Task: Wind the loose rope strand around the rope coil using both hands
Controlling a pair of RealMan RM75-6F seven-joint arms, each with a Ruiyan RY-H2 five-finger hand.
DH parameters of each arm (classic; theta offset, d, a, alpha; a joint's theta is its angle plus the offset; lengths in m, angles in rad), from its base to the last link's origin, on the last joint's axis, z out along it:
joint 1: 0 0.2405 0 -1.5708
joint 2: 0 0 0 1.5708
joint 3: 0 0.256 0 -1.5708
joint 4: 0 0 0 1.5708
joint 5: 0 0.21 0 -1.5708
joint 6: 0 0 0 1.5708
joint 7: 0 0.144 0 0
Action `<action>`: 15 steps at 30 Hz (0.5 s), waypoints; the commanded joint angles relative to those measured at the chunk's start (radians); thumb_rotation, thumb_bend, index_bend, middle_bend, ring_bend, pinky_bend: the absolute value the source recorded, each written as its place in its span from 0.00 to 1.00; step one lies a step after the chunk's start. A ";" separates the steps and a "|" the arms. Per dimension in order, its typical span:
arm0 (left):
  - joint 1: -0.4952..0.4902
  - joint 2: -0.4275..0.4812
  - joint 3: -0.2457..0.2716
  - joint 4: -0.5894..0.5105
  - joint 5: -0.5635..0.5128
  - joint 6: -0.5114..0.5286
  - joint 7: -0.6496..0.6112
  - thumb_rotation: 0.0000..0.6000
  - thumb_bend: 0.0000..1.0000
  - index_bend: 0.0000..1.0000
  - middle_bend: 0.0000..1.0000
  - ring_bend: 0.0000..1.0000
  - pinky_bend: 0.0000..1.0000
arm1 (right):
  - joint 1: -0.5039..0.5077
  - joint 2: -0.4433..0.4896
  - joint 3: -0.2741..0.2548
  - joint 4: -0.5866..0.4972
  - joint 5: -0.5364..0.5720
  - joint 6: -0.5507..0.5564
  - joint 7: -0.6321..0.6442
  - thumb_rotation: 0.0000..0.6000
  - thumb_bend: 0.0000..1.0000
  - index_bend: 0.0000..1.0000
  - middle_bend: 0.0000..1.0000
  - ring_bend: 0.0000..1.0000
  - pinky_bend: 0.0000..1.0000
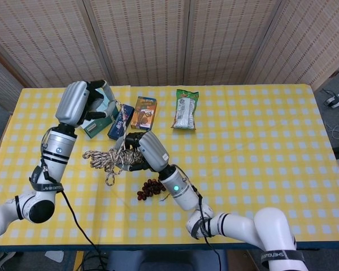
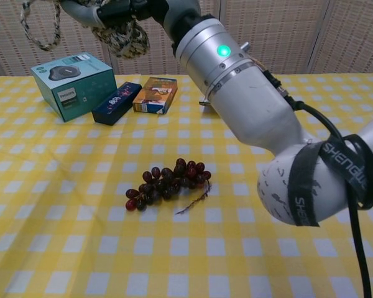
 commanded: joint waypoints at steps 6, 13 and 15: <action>0.025 0.015 0.018 0.012 -0.048 -0.046 -0.028 1.00 0.38 0.73 1.00 1.00 1.00 | -0.020 -0.027 0.005 0.046 -0.021 0.081 0.059 1.00 0.20 0.89 0.71 0.61 0.68; 0.039 0.034 0.045 0.001 -0.101 -0.111 -0.039 1.00 0.38 0.73 1.00 1.00 1.00 | -0.015 -0.063 0.029 0.097 -0.026 0.145 0.074 1.00 0.20 0.89 0.71 0.61 0.69; 0.044 0.039 0.057 -0.003 -0.114 -0.133 -0.043 1.00 0.38 0.73 1.00 1.00 1.00 | -0.013 -0.074 0.042 0.108 -0.022 0.165 0.073 1.00 0.20 0.89 0.71 0.62 0.69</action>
